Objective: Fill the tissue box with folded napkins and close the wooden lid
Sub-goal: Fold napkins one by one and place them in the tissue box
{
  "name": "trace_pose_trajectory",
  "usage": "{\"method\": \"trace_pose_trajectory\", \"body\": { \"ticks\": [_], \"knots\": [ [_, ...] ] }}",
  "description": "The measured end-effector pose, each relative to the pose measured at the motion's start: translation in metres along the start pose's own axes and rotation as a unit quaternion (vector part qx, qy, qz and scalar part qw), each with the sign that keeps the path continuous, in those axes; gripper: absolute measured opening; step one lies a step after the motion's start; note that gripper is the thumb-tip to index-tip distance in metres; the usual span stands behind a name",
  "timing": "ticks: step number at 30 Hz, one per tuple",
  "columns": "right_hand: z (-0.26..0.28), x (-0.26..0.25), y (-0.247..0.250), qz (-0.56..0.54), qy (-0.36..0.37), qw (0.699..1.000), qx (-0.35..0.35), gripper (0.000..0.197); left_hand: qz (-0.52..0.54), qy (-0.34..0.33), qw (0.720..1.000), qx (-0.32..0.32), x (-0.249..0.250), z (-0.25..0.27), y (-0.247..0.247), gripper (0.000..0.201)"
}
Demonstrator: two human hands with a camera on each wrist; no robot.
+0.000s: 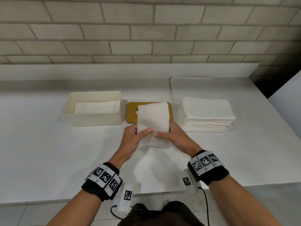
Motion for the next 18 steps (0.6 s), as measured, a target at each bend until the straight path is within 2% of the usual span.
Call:
{"method": "trace_pose_trajectory", "body": {
  "ticks": [3, 6, 9, 13, 16, 18],
  "knots": [
    [0.003, -0.009, -0.004, 0.015, 0.035, 0.998, 0.045, 0.033, -0.003, -0.032, 0.999, -0.004, 0.005, -0.001, -0.001, 0.017],
    [0.009, -0.011, -0.005, 0.029, 0.074, 0.995, 0.061, 0.022, -0.008, -0.053, 0.999, -0.003, 0.006, -0.001, -0.002, 0.017],
    [0.009, -0.009, -0.006, 0.042, 0.107, 0.990, 0.077, 0.035, -0.019, -0.059, 0.998, -0.001, 0.003, -0.002, -0.002, 0.025],
    [-0.007, 0.011, -0.007, 0.019, 0.071, 0.995, 0.072, 0.028, 0.000, -0.019, 1.000, 0.015, -0.011, -0.001, -0.002, 0.039],
    [-0.012, 0.016, -0.006, 0.027, 0.059, 0.994, 0.085, 0.026, 0.001, -0.015, 1.000, 0.015, -0.009, -0.001, -0.003, 0.037],
    [-0.011, 0.013, -0.006, 0.024, 0.070, 0.994, 0.082, 0.031, 0.012, -0.023, 1.000, 0.018, -0.006, -0.004, -0.001, 0.031]
  ]
}}
Point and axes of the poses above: each hand's wrist, its own z-axis away from the middle knuckle, its own y-axis out of the back of the hand, x = y × z, the point moved 3 cm from there along -z, towards the middle knuckle, and after that the axes turned 12 degrees about -y, right-handed, at the moved point
